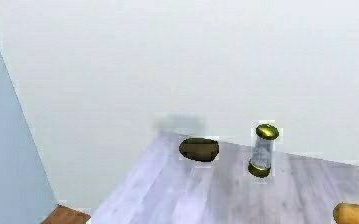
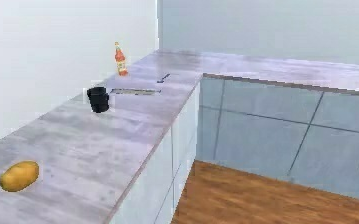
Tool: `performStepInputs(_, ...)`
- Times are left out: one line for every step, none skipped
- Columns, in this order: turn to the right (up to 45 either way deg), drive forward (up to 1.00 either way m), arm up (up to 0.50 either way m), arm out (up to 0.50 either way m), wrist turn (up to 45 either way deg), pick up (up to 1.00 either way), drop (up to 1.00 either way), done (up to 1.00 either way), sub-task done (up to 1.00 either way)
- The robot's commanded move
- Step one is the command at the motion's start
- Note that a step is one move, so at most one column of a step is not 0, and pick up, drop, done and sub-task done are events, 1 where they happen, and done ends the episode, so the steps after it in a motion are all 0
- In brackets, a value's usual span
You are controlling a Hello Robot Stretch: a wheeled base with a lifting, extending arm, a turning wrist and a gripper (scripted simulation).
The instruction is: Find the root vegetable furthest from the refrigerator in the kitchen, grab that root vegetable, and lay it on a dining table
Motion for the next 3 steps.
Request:
performStepInputs(-36.0,0.0,0.0,0.0,0.0,0.0,0.0,0.0,0.0)
performStepInputs(0.0,0.0,0.5,0.0,0.0,0.0,0.0,0.0,0.0)
performStepInputs(0.0,0.0,0.38,0.0,0.0,0.0,0.0,0.0,0.0)
